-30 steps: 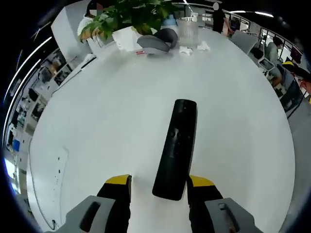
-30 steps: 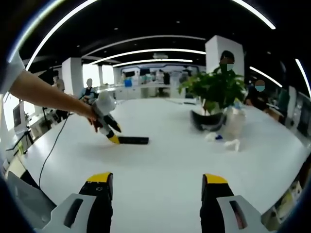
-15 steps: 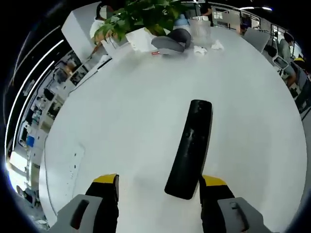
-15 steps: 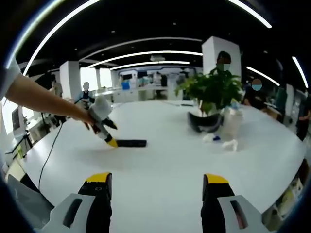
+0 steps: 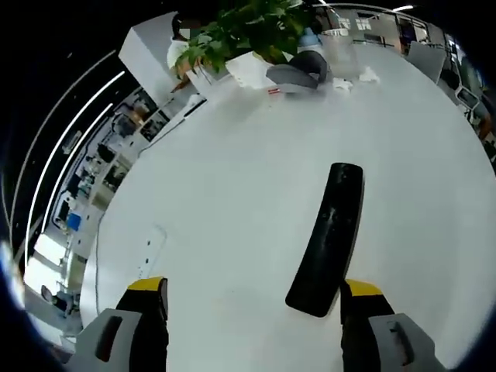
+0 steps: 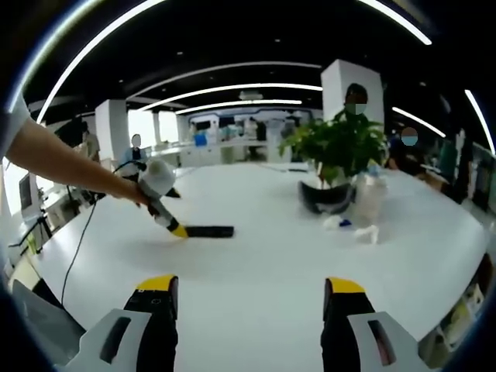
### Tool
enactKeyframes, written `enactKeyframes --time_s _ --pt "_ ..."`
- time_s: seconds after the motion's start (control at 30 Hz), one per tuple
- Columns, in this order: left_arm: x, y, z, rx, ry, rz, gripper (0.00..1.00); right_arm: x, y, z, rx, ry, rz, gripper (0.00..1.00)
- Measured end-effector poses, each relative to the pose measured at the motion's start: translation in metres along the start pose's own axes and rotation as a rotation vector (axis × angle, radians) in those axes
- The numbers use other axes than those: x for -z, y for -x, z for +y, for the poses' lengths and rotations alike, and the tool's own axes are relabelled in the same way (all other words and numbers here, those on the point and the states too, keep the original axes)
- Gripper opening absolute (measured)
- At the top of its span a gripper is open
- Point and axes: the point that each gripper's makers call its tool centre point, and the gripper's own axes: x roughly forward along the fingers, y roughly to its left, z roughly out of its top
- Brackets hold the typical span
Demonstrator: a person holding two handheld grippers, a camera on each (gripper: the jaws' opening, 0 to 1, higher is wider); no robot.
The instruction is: Press the specified remote control buttons in sequence, fully releasing each button before pressing the next.
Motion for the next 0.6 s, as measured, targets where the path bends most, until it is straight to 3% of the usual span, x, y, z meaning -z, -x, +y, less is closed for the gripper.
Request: enactKeyframes --time_s 0.2,0.4,0.6 --pt "0.004 0.001 -0.001 -0.008 0.056 -0.009 1.0 -0.001 0.001 0.002 -0.005 0.008 -0.005 0.77" --pt "0.001 0.006 -0.01 0.005 0.008 -0.023 1.0 -0.002 0.001 0.002 0.001 0.022 -0.009 0.8" --pt "0.003 0.012 -0.026 0.038 0.034 -0.029 1.0 -0.002 0.0 0.002 0.008 0.035 -0.008 0.84"
